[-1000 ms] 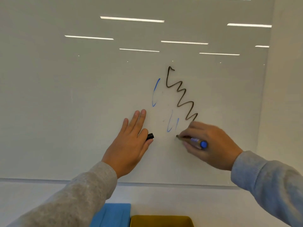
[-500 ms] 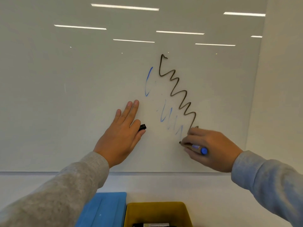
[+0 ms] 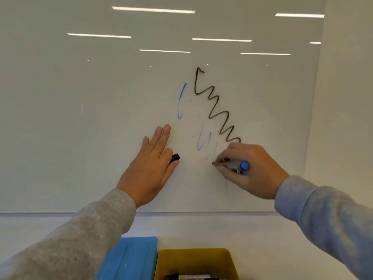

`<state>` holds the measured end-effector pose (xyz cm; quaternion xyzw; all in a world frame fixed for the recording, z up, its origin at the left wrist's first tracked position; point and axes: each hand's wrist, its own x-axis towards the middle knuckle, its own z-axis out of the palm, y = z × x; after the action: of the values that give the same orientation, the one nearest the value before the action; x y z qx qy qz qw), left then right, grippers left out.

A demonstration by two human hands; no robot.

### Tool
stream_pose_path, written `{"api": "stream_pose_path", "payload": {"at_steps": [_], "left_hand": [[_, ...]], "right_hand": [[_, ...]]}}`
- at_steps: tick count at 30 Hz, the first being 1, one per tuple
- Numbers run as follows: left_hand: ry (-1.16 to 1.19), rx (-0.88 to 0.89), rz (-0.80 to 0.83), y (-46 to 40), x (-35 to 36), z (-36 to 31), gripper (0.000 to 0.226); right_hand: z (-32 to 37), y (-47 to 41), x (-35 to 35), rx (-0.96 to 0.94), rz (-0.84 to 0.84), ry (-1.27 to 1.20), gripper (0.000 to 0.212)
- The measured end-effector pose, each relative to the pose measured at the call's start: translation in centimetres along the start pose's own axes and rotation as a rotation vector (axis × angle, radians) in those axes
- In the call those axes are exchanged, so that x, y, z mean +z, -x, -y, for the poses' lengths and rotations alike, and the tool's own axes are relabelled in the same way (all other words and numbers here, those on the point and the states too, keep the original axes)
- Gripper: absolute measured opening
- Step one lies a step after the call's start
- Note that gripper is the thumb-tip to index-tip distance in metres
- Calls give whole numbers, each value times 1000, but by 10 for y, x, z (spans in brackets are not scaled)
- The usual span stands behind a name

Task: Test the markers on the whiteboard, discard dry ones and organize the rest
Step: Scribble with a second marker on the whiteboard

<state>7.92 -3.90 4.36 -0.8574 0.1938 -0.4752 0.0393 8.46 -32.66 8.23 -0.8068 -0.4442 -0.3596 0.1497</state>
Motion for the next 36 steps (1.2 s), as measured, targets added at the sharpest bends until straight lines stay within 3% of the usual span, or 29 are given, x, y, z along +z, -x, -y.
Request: {"api": "stream_pose_path", "payload": {"at_steps": [8,13,17,18,21,22,26,30,33,36], "left_hand": [[128,-29,41,5,-15,9,27],[133,-20,47,10,-16,12,25],[162,-40,30,11,-12,8,24],[164,-43,30,12,-11,8,24],[154,-43,31,13,-9,8,26],[150,-40,28,13,-9,8,26],[140,-27,29,14,-8,8,23],[95,-24,34,15,-7,8,25],[71,-43,42,15,-5,5,27],[60,-46,54,15,-3,3,30]], "right_hand": [[24,-79,-1,-19,-244,-59,22],[34,-61,21,-207,109,155,26],[19,-51,13,-24,-162,37,23],[17,-46,12,-19,-152,48,23],[21,-28,18,-114,137,120,23],[20,-26,18,-112,155,128,23],[9,-20,14,29,-127,55,22],[18,-4,24,-118,206,176,28],[11,-4,20,8,10,146,31],[17,2,24,-19,124,158,31]]}}
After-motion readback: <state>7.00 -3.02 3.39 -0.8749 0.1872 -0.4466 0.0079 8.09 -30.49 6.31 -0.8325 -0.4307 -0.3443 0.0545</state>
